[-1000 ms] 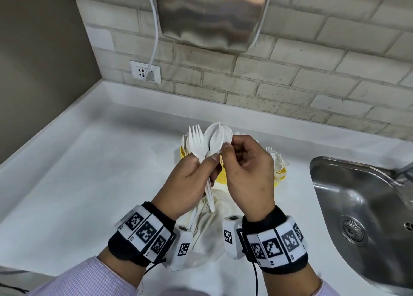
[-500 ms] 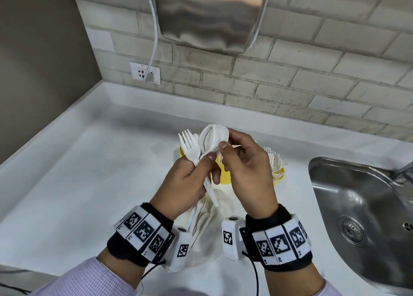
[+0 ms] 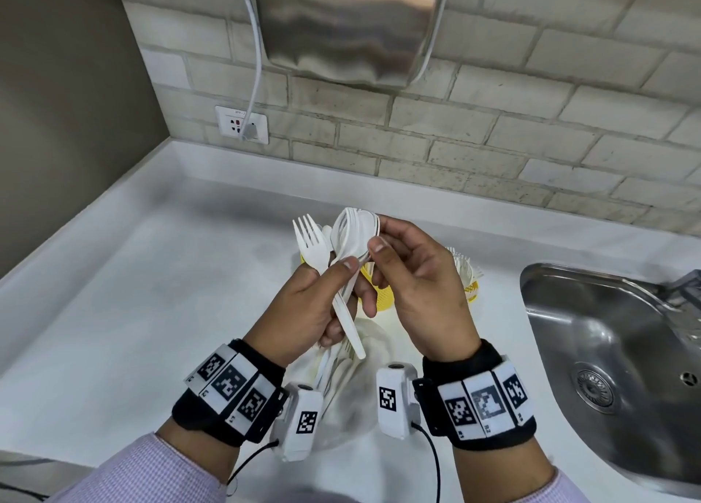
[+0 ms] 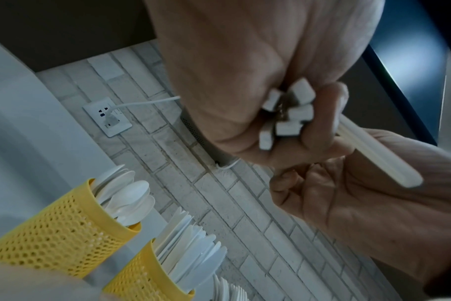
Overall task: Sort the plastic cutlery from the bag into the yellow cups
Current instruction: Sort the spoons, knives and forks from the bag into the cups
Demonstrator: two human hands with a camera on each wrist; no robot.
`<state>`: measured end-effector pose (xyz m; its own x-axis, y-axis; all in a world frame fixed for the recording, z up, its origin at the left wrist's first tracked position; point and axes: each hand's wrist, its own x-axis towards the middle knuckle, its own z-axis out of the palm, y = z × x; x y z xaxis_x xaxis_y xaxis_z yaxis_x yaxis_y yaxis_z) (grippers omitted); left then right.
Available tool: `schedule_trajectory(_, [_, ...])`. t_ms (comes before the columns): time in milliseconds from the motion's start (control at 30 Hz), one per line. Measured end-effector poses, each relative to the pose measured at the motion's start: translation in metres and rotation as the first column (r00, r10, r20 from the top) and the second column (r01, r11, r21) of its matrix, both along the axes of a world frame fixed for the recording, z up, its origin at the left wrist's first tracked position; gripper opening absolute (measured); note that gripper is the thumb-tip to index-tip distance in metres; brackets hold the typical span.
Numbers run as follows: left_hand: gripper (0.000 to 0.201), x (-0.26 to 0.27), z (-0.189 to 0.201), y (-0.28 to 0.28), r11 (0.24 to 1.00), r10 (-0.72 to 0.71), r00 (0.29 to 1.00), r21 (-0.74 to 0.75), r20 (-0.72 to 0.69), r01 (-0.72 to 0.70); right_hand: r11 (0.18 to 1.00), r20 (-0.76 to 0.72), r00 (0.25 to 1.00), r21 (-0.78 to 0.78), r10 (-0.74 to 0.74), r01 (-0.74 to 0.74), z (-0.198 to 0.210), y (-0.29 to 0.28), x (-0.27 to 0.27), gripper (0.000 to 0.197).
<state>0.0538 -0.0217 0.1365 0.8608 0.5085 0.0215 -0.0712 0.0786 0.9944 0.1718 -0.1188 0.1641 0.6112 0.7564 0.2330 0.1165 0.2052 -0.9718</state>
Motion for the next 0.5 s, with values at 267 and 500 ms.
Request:
schedule_trajectory(267, [0.056, 0.001, -0.004, -0.001, 0.998, 0.019, 1.000, 0.062, -0.019, -0.018, 0.984, 0.097, 0.980, -0.034, -0.172, 0.176, 0.005, 0.000, -0.010, 0.027])
schedule_trajectory(500, [0.054, 0.000, -0.005, -0.001, 1.000, 0.009, 1.000, 0.025, 0.016, -0.010, 0.969, 0.128, 0.962, -0.030, -0.241, 0.247, 0.006, 0.001, -0.014, 0.018])
